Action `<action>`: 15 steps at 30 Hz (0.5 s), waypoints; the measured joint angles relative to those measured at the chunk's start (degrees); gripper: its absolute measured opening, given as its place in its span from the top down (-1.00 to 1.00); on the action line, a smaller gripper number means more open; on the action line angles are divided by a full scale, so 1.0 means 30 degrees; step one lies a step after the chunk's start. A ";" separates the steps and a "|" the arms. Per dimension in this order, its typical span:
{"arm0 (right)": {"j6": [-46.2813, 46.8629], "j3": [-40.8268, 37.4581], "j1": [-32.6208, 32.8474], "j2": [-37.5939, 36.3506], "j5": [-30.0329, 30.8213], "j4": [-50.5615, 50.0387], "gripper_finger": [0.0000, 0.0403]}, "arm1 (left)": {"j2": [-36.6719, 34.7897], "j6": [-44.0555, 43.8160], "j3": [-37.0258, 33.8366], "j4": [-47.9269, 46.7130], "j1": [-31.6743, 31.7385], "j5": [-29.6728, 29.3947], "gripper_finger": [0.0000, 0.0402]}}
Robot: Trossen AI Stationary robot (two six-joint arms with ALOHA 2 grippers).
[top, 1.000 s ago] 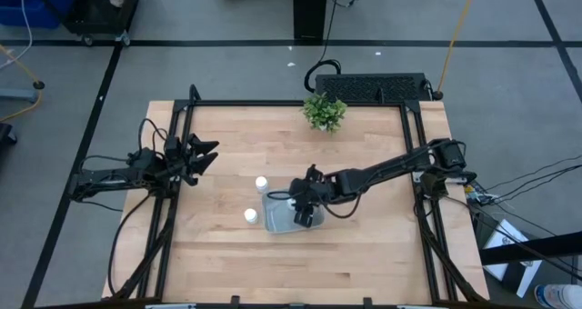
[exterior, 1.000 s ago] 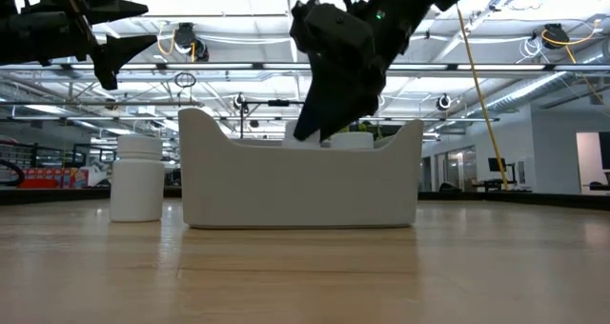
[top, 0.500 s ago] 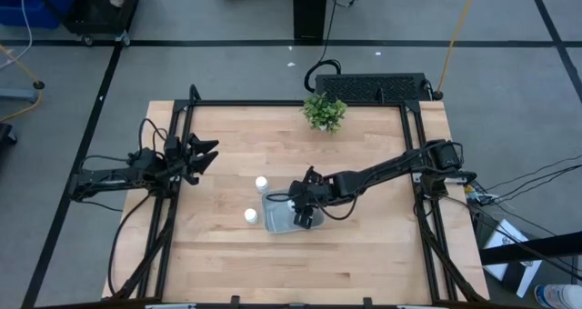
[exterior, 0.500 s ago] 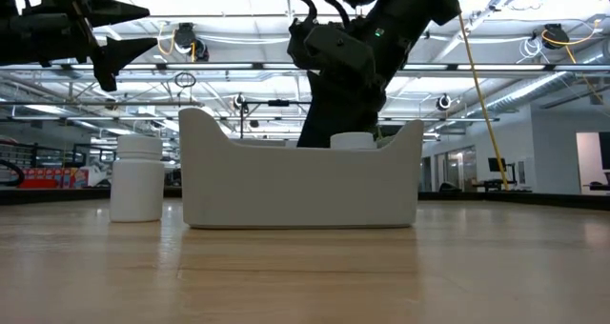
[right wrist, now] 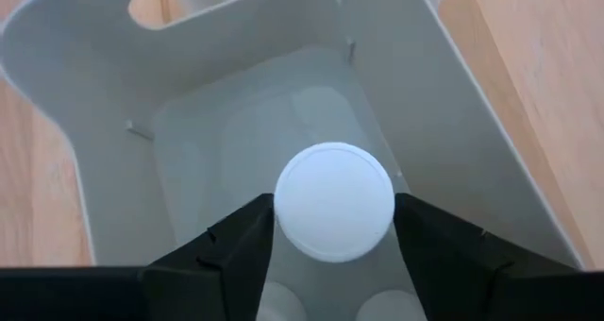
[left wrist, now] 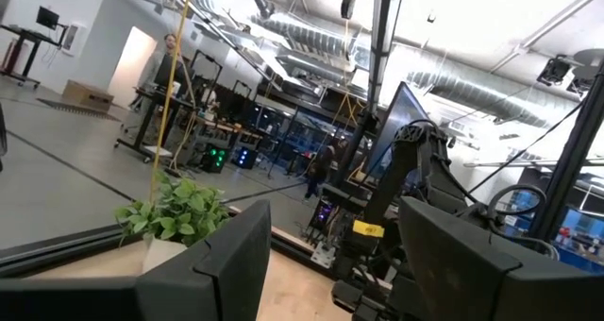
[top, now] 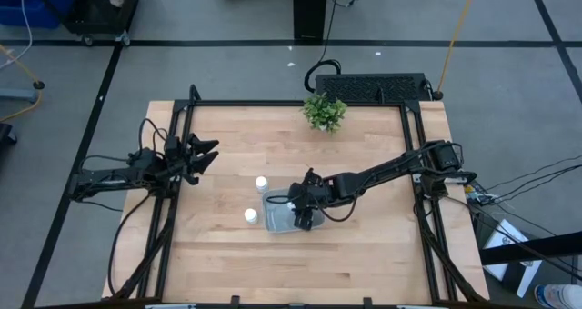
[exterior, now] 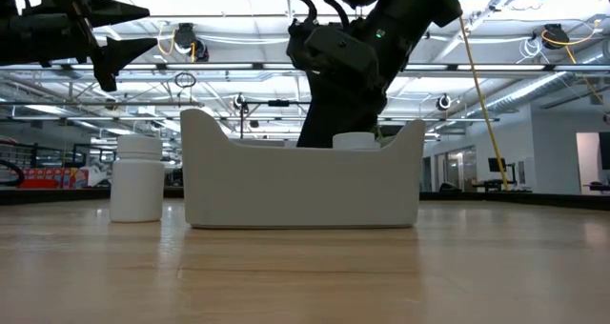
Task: Pick and place pill bottles into a basket
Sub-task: Put the white pill bottle into the white bin
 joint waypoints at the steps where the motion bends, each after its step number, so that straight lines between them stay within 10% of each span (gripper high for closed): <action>1: -0.0022 0.0000 0.0000 0.0000 0.0007 0.0082 -0.09 | -0.0003 0.0007 0.0007 0.0000 0.0004 0.0003 -0.19; 15: -0.0736 -0.0022 0.0899 -0.2528 0.0141 0.0236 -0.17 | 0.0000 -0.0358 0.0000 -0.0300 -0.0026 0.1405 -0.19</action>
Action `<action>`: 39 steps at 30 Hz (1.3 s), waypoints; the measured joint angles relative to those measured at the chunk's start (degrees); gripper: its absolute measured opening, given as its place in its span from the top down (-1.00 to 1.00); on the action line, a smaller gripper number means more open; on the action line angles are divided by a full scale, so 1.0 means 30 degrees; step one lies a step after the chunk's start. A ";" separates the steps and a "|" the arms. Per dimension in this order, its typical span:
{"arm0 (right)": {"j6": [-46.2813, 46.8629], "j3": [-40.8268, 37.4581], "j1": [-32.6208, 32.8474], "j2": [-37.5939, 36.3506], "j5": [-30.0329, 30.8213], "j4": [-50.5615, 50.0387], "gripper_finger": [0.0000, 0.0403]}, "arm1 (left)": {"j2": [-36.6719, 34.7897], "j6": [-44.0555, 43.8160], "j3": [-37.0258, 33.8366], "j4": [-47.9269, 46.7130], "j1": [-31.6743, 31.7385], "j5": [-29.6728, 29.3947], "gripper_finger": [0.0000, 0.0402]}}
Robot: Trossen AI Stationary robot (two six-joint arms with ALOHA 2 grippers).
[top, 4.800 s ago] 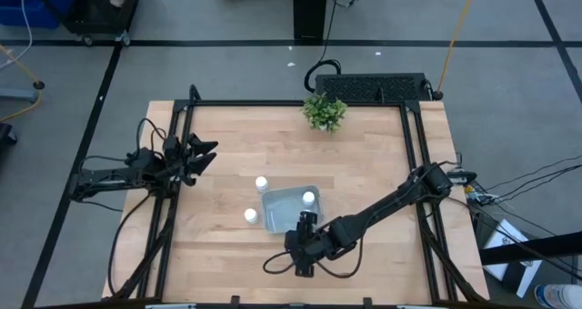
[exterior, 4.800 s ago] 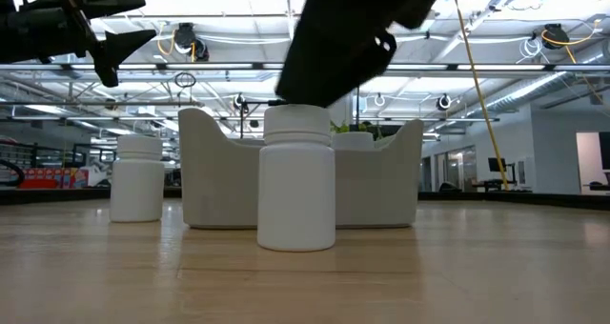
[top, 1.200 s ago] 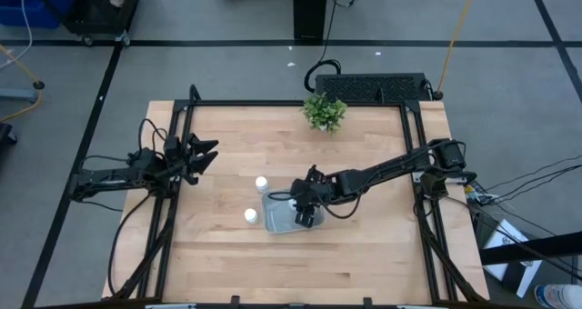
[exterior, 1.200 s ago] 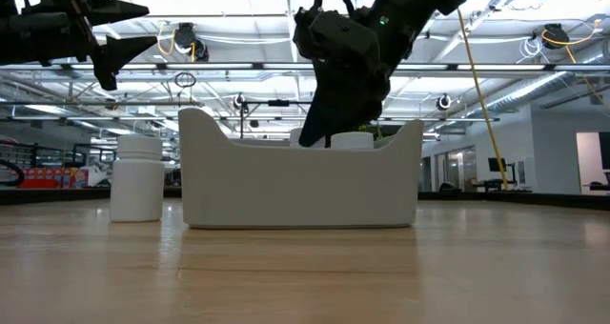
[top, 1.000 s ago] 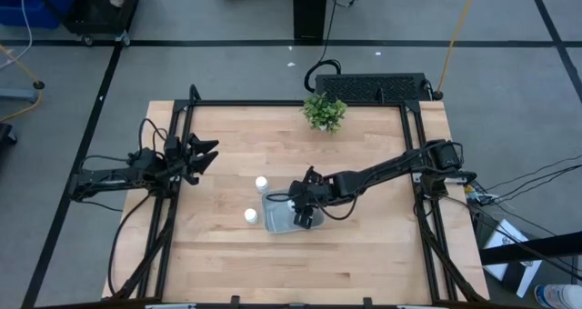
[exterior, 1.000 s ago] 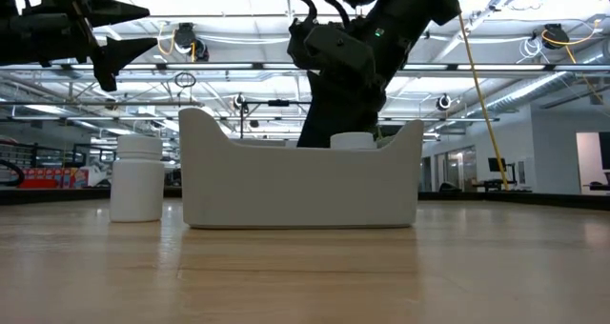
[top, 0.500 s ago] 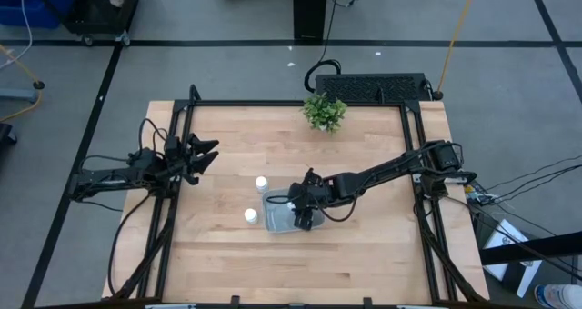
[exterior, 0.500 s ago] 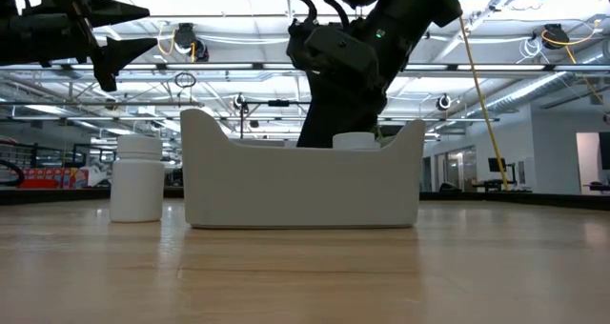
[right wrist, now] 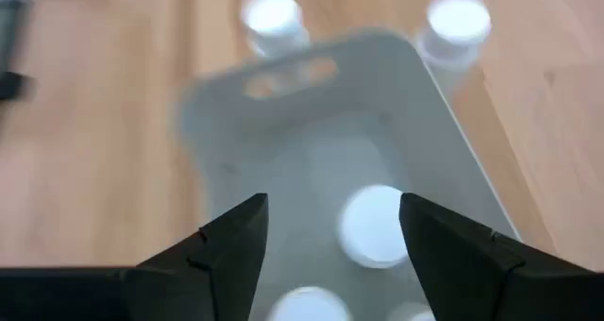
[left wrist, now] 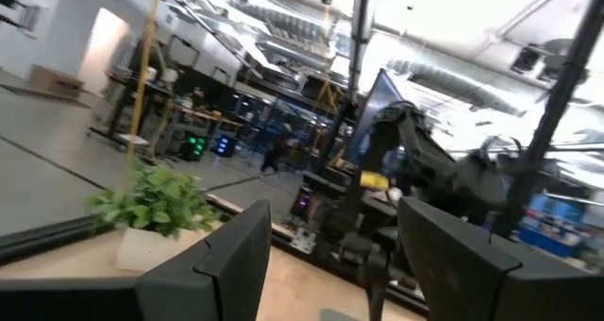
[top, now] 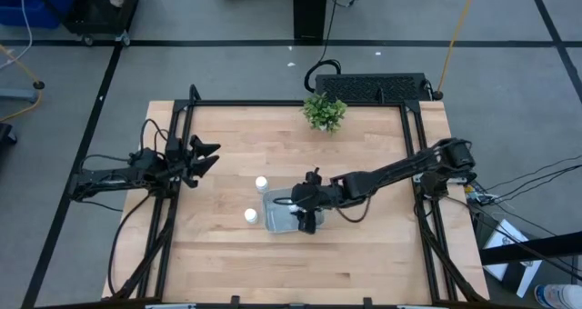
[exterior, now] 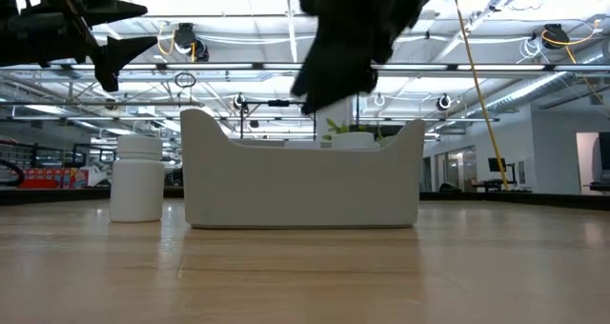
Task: Pick and place pill bottles into a basket
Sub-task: Put the white pill bottle into the white bin
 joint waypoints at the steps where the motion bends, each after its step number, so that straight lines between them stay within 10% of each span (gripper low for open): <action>1: -0.0023 0.0000 0.0189 -0.0431 -0.0011 0.0069 -0.17 | 0.0003 -0.0114 0.0000 0.0018 -0.0006 0.0290 -0.19; 10: -0.1362 0.0007 0.3469 -0.3913 0.0019 0.2693 -0.17 | 0.0647 -0.1415 0.0007 0.1364 -0.1722 0.0432 -0.19; 17: -0.1781 -0.3921 0.6539 -0.7506 0.9592 0.4286 -0.17 | 0.2814 -0.1331 0.0007 0.1396 -0.3366 -0.1396 -0.19; 26: -0.4042 -1.3667 0.7480 -1.2247 0.5912 1.8091 -0.17 | 0.9353 -0.0783 0.3933 0.0352 -0.5278 -0.4156 -0.19; 39: -0.4303 -1.7125 0.7505 -1.5398 0.4848 2.0284 -0.17 | 2.1298 -0.2306 1.5332 -1.3212 -0.8454 -0.6809 -0.19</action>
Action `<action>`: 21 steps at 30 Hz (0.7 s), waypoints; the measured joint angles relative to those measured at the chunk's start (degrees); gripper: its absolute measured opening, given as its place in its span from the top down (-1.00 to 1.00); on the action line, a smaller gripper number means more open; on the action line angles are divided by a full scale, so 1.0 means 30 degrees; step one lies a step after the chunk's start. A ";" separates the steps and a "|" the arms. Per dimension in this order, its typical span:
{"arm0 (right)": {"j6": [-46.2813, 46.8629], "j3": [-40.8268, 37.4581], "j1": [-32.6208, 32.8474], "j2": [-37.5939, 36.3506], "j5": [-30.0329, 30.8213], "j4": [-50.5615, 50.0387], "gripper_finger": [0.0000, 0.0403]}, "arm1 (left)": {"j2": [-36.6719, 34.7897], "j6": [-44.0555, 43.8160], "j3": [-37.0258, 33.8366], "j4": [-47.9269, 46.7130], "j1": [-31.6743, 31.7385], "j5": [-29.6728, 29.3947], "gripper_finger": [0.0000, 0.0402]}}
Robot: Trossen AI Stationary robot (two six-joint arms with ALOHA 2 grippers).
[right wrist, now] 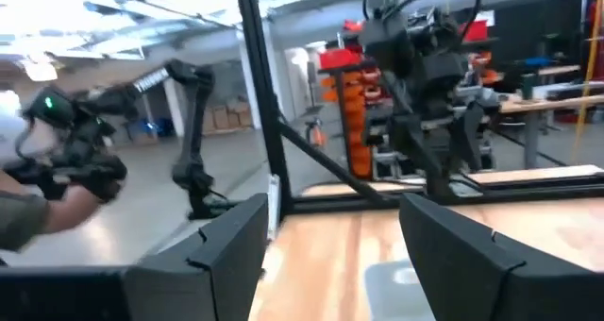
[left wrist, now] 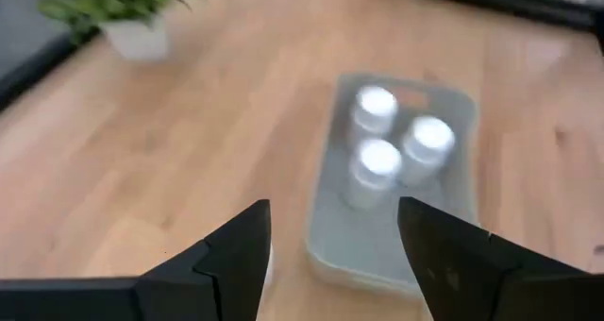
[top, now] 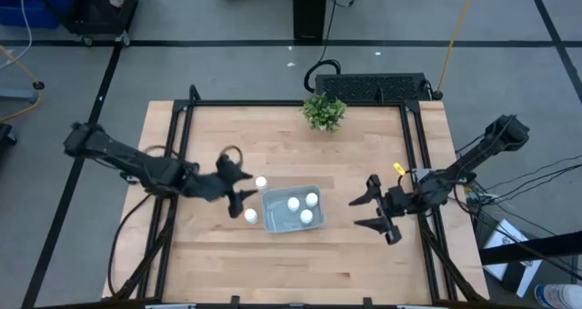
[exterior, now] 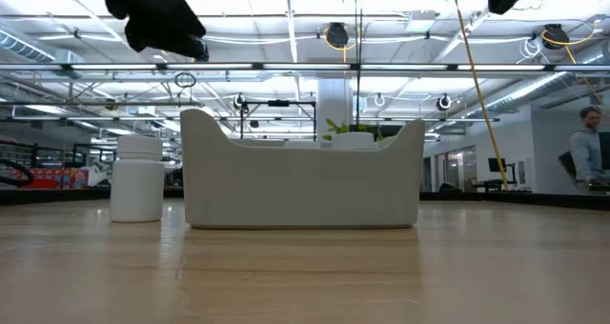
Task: Pick and place pill bottles into a basket
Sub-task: Put the white pill bottle into the white bin
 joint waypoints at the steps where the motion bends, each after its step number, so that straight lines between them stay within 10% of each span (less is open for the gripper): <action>1: 0.0128 -0.0079 0.0085 0.0006 0.0003 0.0039 -0.17 | 0.0359 -0.0206 0.0362 -0.0315 -0.0352 0.0100 -0.19; 21: 0.0347 -0.0142 0.0298 0.0025 0.0038 0.0969 -0.17 | 0.5798 -0.3630 0.1418 -0.4634 -0.3177 0.1894 -0.19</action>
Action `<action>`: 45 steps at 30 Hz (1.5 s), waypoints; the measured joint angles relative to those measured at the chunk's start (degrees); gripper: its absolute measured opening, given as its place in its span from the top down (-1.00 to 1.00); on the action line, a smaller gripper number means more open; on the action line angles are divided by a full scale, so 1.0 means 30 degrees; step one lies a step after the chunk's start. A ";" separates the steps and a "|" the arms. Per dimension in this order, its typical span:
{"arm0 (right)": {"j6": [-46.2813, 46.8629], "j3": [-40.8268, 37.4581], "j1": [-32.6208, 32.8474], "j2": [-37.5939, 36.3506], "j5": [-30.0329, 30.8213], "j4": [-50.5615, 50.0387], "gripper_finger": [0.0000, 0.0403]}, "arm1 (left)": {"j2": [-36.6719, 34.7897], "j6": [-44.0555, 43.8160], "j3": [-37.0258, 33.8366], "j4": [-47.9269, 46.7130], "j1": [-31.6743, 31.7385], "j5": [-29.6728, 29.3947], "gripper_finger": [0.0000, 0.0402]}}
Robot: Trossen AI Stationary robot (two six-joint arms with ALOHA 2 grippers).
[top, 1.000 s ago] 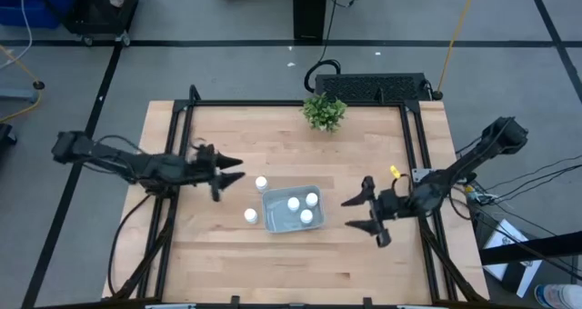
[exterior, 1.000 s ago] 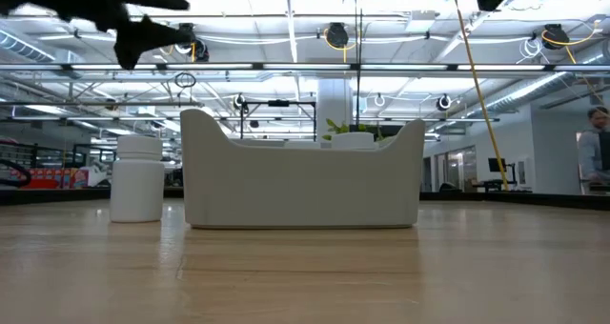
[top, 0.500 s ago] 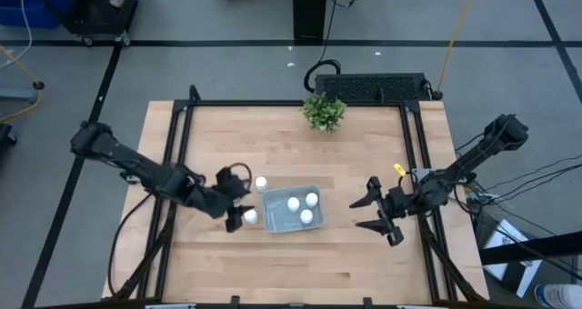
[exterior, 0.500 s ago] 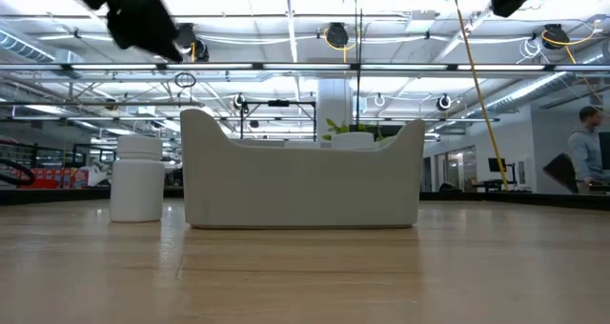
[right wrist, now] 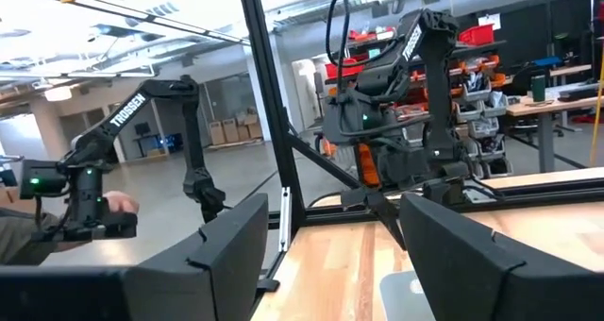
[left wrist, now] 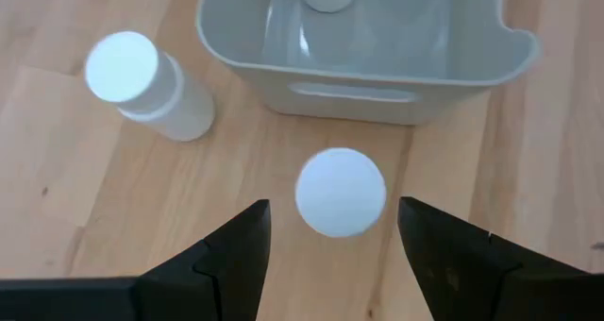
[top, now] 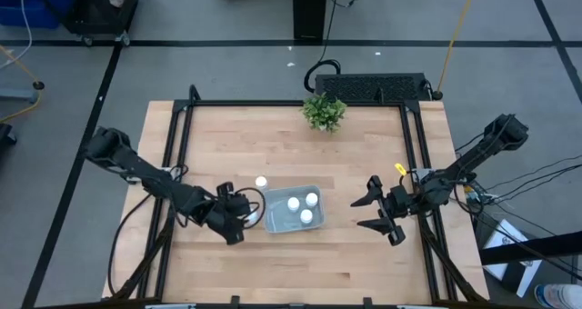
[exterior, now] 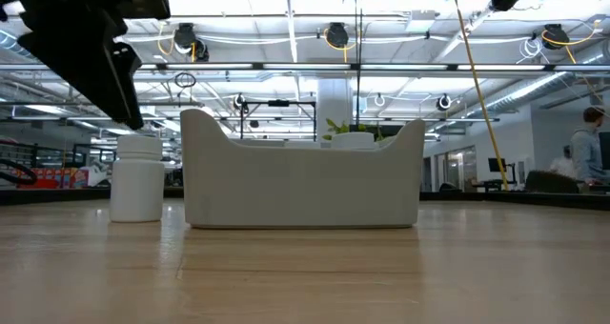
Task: Pick and place pill bottles into a basket
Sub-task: Put the white pill bottle into the white bin
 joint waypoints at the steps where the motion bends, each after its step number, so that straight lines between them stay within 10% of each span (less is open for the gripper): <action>1: -0.0041 0.0000 0.0005 0.0000 0.0000 -0.0002 -0.17 | 0.0058 -0.0015 0.0000 0.0043 -0.0002 -0.0018 -0.19; 45: 0.0423 0.0015 0.0005 0.0029 0.0036 -0.0601 -0.17 | 0.1399 0.0525 -0.0357 0.1134 0.2416 0.3448 -0.19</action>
